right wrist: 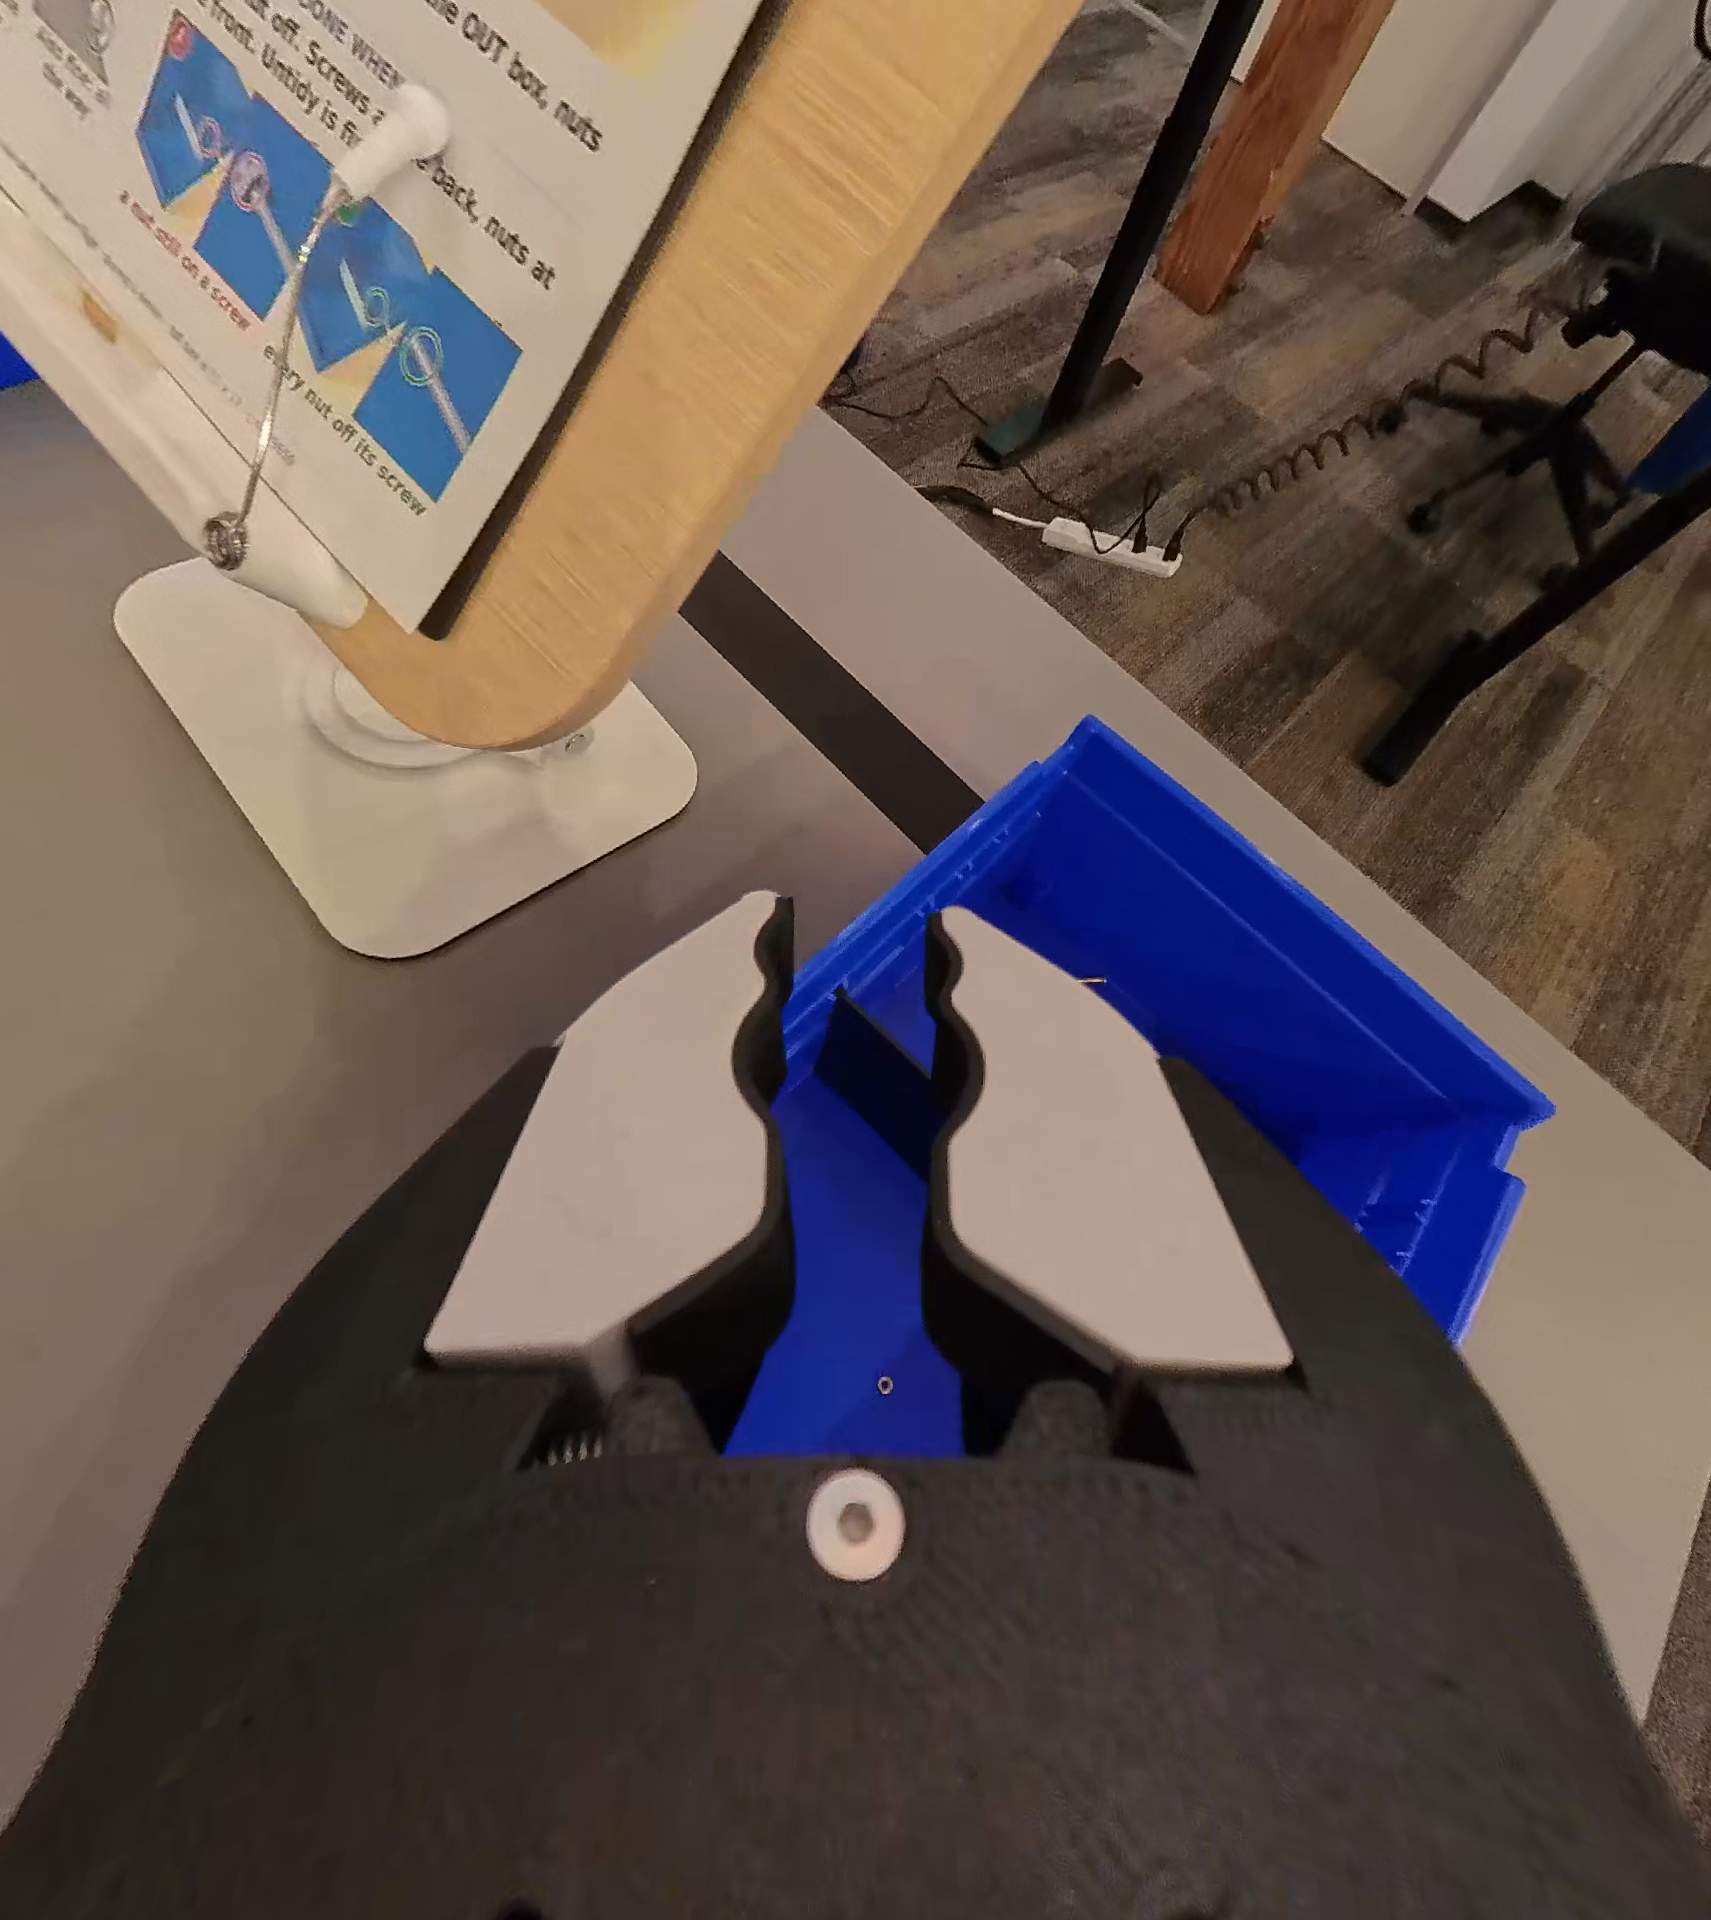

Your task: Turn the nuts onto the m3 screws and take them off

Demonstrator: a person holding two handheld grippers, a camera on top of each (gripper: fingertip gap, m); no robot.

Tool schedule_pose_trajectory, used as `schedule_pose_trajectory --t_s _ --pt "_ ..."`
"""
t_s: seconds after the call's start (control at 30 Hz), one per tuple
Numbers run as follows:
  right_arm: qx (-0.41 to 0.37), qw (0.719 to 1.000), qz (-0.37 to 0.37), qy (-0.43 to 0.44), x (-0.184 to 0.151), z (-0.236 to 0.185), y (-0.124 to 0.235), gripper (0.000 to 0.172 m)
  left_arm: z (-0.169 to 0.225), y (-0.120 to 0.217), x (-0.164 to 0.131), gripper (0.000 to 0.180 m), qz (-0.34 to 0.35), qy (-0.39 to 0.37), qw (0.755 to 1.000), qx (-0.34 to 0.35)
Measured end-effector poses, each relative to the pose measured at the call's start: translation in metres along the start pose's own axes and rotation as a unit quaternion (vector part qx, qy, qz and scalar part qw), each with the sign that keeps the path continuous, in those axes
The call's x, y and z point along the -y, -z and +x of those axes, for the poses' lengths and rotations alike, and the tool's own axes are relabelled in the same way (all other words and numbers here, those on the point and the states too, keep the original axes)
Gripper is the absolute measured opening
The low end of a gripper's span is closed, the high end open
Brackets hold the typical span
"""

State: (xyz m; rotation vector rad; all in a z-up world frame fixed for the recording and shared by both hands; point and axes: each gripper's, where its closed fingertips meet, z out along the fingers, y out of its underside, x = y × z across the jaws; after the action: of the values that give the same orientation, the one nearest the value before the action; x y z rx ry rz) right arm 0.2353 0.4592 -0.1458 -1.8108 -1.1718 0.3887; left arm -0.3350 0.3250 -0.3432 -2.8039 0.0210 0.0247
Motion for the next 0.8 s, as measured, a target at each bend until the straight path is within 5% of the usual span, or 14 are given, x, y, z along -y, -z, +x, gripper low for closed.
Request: schedule_pose_trajectory --t_s 0.03,0.23,0.37,0.57,0.8 --pt "0.001 1.000 0.003 0.001 0.001 -0.001 0.002 0.023 0.001 0.000 0.000 0.003 -0.001 -0.002 1.000 -0.004" --pt "0.012 0.999 0.044 0.015 0.022 -0.021 0.018 0.020 -0.006 0.007 0.002 0.003 0.042 -0.022 0.999 0.025" --pt "0.070 0.990 0.116 0.041 0.060 -0.078 0.041 0.019 0.011 0.082 0.023 0.002 0.229 0.012 0.973 -0.037" --pt "0.247 0.932 0.262 0.039 0.119 -0.215 0.051 0.028 0.159 0.214 0.001 0.002 0.459 -0.113 0.864 -0.173" --pt "0.394 0.866 0.307 -0.039 0.142 -0.313 0.026 0.060 0.320 0.251 -0.039 0.001 0.564 -0.146 0.732 -0.353"
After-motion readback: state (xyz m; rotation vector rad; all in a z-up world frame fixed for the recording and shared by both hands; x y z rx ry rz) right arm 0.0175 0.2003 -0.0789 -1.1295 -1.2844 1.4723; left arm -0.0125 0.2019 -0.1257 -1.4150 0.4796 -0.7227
